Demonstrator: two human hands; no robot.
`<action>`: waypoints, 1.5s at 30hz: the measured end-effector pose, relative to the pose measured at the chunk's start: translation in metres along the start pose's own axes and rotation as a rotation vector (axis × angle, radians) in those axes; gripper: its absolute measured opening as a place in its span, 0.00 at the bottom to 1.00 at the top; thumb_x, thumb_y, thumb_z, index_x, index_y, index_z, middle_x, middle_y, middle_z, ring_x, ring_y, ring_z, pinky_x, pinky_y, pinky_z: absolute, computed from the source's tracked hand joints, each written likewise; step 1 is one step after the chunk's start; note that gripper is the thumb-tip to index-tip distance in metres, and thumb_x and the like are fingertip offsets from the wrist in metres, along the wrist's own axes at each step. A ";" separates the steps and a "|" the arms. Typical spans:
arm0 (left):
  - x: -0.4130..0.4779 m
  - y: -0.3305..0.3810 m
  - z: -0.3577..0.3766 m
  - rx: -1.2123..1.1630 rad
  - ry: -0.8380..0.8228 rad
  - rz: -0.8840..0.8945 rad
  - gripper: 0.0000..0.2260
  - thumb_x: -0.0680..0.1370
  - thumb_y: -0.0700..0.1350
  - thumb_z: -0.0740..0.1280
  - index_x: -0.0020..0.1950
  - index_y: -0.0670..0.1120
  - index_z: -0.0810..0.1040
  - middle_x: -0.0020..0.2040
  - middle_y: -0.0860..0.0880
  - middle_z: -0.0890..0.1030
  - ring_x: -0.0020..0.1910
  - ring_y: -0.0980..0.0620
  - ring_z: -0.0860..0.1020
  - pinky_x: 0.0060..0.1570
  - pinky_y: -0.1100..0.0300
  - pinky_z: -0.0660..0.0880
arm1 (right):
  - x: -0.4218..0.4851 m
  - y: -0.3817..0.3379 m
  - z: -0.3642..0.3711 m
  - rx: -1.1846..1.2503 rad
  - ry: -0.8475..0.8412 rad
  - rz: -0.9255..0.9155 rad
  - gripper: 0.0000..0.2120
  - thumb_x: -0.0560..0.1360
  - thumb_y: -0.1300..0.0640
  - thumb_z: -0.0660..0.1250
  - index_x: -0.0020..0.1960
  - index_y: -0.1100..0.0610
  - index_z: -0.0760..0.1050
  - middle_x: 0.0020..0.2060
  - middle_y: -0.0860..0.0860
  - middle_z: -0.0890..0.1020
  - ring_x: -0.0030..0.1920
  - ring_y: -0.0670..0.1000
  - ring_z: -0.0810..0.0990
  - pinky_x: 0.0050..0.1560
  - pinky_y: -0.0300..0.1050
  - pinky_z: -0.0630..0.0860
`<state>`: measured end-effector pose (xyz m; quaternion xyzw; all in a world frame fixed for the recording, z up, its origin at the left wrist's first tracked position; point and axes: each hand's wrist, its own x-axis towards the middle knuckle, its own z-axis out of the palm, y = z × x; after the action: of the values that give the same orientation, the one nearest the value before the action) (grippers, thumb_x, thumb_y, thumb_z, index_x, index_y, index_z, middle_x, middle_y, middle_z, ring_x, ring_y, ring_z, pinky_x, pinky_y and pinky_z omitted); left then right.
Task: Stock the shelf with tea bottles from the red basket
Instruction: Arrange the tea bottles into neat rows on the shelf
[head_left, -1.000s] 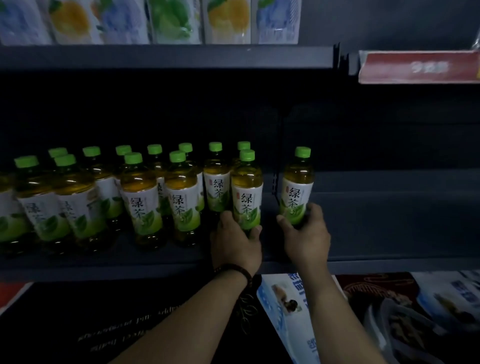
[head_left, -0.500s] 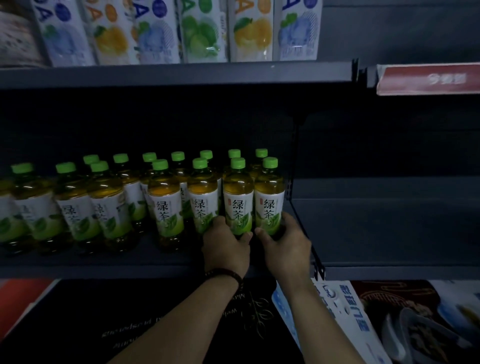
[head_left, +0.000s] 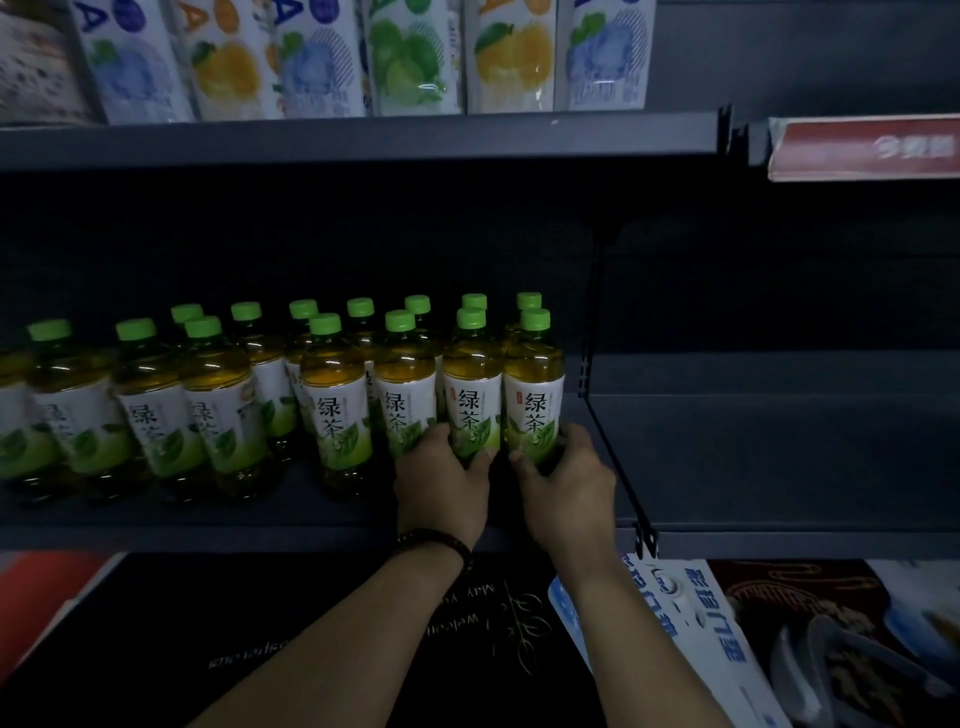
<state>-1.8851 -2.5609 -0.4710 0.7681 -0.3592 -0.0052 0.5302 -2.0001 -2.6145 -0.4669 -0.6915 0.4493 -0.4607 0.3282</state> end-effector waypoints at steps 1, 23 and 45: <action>0.002 -0.001 0.001 0.014 0.004 0.002 0.13 0.75 0.53 0.78 0.56 0.51 0.83 0.51 0.52 0.88 0.47 0.48 0.88 0.44 0.46 0.88 | 0.000 0.000 0.001 -0.002 0.002 0.000 0.22 0.77 0.53 0.76 0.68 0.54 0.74 0.55 0.51 0.86 0.53 0.50 0.84 0.52 0.45 0.83; 0.008 -0.054 -0.135 0.108 -0.086 0.005 0.08 0.78 0.48 0.77 0.44 0.52 0.79 0.42 0.56 0.83 0.42 0.58 0.82 0.43 0.61 0.79 | -0.049 -0.014 0.016 -0.179 0.148 -0.131 0.26 0.76 0.50 0.75 0.68 0.54 0.68 0.64 0.53 0.72 0.65 0.55 0.72 0.65 0.54 0.75; 0.041 -0.100 -0.112 -0.102 -0.113 -0.007 0.29 0.77 0.45 0.78 0.76 0.46 0.71 0.67 0.44 0.82 0.65 0.41 0.80 0.65 0.42 0.79 | -0.070 -0.032 0.061 -0.547 -0.062 0.128 0.37 0.79 0.46 0.66 0.83 0.55 0.55 0.83 0.63 0.53 0.83 0.62 0.52 0.83 0.58 0.53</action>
<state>-1.7564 -2.4754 -0.4885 0.7398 -0.3850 -0.0689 0.5474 -1.9452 -2.5358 -0.4850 -0.7385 0.5893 -0.2792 0.1714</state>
